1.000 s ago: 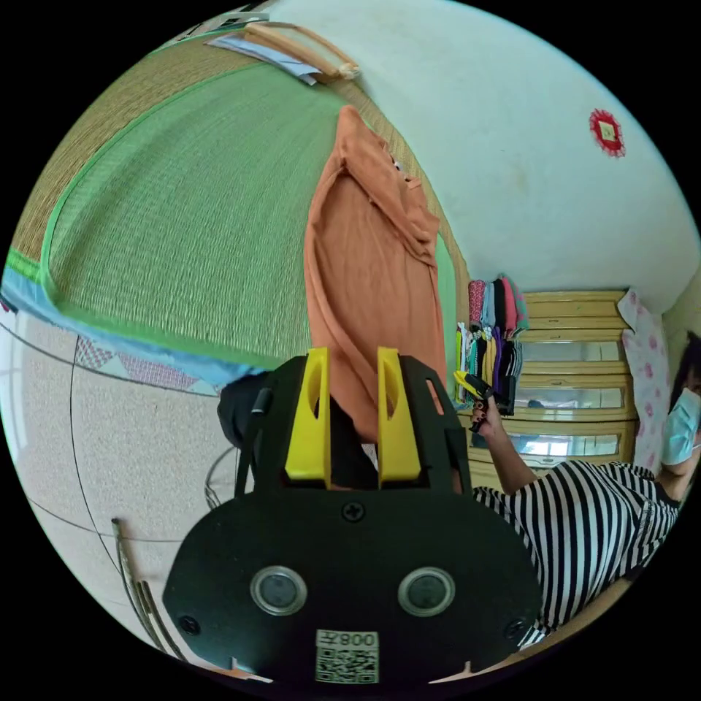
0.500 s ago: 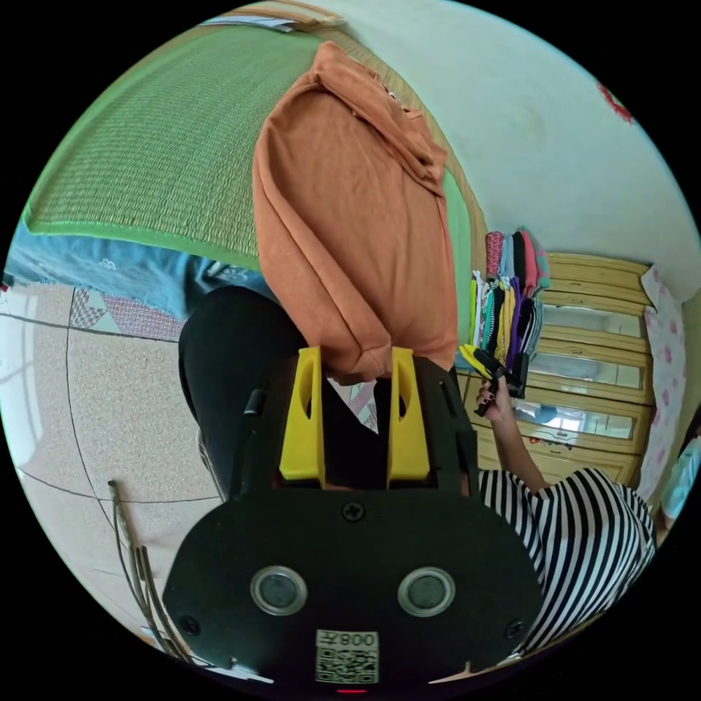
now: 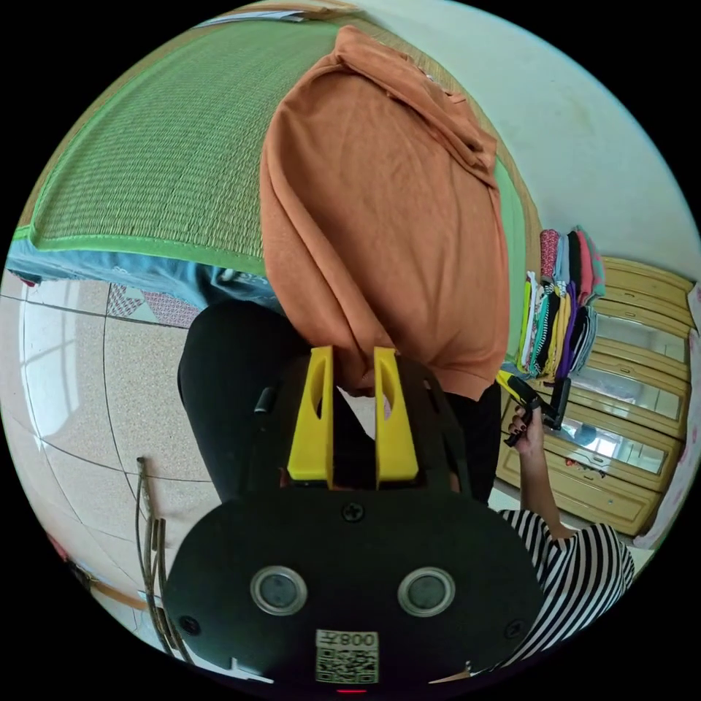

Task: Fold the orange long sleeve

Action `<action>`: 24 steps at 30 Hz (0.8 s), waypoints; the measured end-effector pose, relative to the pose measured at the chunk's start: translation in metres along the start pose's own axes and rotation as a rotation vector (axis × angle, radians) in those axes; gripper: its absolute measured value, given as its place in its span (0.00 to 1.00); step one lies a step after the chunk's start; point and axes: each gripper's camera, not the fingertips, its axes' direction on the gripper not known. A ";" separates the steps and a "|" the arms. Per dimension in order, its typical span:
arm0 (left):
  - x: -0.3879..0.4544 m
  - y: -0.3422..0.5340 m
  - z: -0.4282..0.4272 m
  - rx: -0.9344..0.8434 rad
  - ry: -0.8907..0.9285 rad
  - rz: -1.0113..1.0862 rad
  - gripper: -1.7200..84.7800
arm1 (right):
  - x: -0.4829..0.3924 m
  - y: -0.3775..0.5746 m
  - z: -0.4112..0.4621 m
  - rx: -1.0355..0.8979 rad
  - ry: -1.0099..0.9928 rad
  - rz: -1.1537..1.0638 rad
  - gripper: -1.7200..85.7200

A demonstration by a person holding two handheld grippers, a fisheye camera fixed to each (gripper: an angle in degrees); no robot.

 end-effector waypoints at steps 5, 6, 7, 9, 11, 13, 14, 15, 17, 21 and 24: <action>-0.007 0.002 0.019 0.005 -0.016 0.002 0.05 | -0.015 -0.015 0.027 -0.043 0.037 -0.018 0.14; -0.008 0.003 0.021 0.007 -0.015 0.001 0.06 | -0.016 -0.017 0.029 -0.048 0.039 -0.019 0.14; -0.010 0.004 0.025 0.013 -0.009 0.004 0.06 | -0.017 -0.020 0.034 -0.058 0.042 -0.016 0.14; -0.013 0.005 0.031 0.021 0.005 0.015 0.07 | -0.016 -0.025 0.041 -0.069 0.039 -0.012 0.14; -0.018 0.005 0.042 0.026 0.047 0.020 0.11 | -0.017 -0.032 0.049 -0.082 0.024 -0.015 0.14; -0.024 0.002 0.052 0.014 0.078 0.009 0.13 | -0.019 -0.038 0.057 -0.099 0.022 -0.023 0.14; -0.027 -0.001 0.059 0.006 0.080 0.006 0.14 | -0.022 -0.043 0.063 -0.115 0.027 -0.030 0.14; -0.028 -0.003 0.063 -0.001 0.076 0.004 0.14 | -0.023 -0.045 0.066 -0.124 0.032 -0.033 0.14; -0.030 -0.010 0.078 -0.025 0.045 0.011 0.15 | -0.027 -0.055 0.075 -0.148 0.037 -0.042 0.14; -0.035 -0.022 0.103 -0.081 -0.055 0.010 0.11 | -0.028 -0.070 0.090 -0.183 0.018 -0.044 0.12; -0.044 -0.025 0.120 -0.100 -0.099 0.001 0.06 | -0.033 -0.078 0.099 -0.202 -0.008 -0.060 0.10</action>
